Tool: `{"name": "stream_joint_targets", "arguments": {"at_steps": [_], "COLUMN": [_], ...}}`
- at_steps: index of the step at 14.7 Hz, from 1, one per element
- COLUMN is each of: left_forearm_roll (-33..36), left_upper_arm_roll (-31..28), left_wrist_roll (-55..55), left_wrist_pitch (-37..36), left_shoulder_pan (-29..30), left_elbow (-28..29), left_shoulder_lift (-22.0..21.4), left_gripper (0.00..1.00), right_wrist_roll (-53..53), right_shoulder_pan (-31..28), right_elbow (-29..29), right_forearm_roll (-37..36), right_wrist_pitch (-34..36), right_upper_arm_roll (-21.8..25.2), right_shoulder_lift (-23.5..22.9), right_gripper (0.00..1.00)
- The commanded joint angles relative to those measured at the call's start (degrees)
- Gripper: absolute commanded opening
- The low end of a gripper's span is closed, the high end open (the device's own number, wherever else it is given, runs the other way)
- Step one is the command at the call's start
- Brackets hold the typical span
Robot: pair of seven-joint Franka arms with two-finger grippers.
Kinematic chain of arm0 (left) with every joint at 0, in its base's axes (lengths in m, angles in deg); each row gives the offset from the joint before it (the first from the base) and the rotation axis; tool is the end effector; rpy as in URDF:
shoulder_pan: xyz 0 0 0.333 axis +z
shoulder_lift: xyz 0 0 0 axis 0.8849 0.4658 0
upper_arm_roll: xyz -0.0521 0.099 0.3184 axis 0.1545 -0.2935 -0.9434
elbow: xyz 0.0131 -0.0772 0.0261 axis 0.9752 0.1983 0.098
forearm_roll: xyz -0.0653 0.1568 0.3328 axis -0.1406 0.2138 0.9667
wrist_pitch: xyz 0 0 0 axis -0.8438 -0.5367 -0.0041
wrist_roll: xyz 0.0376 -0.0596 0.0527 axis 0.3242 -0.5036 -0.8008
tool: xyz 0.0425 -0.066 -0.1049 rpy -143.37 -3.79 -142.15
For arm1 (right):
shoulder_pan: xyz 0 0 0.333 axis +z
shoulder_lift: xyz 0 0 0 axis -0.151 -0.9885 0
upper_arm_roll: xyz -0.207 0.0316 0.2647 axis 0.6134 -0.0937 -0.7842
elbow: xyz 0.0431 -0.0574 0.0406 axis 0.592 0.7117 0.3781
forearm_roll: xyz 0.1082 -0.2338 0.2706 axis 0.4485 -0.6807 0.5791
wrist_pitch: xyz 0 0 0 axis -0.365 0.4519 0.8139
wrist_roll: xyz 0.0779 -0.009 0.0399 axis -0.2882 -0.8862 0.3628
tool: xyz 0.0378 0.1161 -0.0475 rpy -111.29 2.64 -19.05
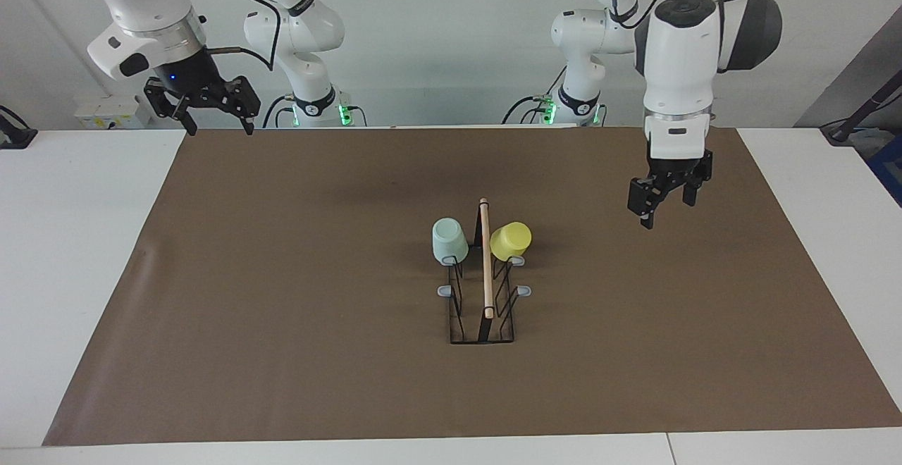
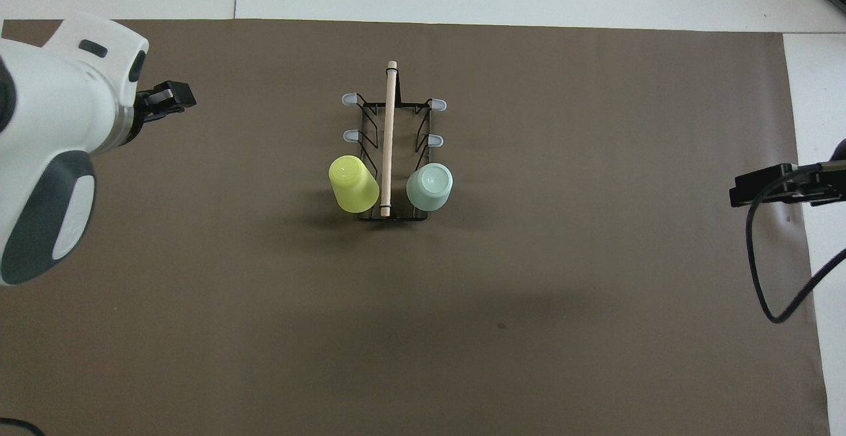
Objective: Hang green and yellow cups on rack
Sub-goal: 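Release the yellow cup and withdraw the left gripper to the side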
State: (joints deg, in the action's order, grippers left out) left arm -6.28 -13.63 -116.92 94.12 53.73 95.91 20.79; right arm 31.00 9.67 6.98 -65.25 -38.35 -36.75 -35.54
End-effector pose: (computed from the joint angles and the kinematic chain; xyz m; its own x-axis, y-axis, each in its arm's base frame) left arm 0.5737 -0.1008 0.5689 0.9092 0.2536 0.3303 0.2974 -0.9506 -0.0889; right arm 0.5089 0.0023 0.6376 0.9991 -0.0130 -0.0413 -0.0132 -0.9999 -0.0060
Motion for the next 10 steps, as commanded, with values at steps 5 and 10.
{"name": "stream_joint_targets", "arguments": {"at_steps": [5,10], "left_forearm_roll": [-10.8,-16.5], "left_upper_arm_roll": [-0.8,-2.1], "left_wrist_roll": [28.4,32.3], "left_wrist_pitch": [-7.3,-19.2], "left_shoulder_pan": [6.4,7.5], "left_elbow": [-0.4,-10.6], "left_shoulder_lift": [-3.4,-1.2], "left_gripper": [1.0,1.0], "right_wrist_roll": [-0.5,-0.7], "right_shoulder_pan": [-0.5,-0.1], "right_elbow": [3.6,5.0], "right_forearm_roll": [0.9,-1.1], "right_wrist_pitch": [-1.5,-1.7], "right_upper_arm_roll": [-0.4,-1.1], "right_shoulder_lift": [1.4,1.8], "right_gripper": [1.0,1.0]}}
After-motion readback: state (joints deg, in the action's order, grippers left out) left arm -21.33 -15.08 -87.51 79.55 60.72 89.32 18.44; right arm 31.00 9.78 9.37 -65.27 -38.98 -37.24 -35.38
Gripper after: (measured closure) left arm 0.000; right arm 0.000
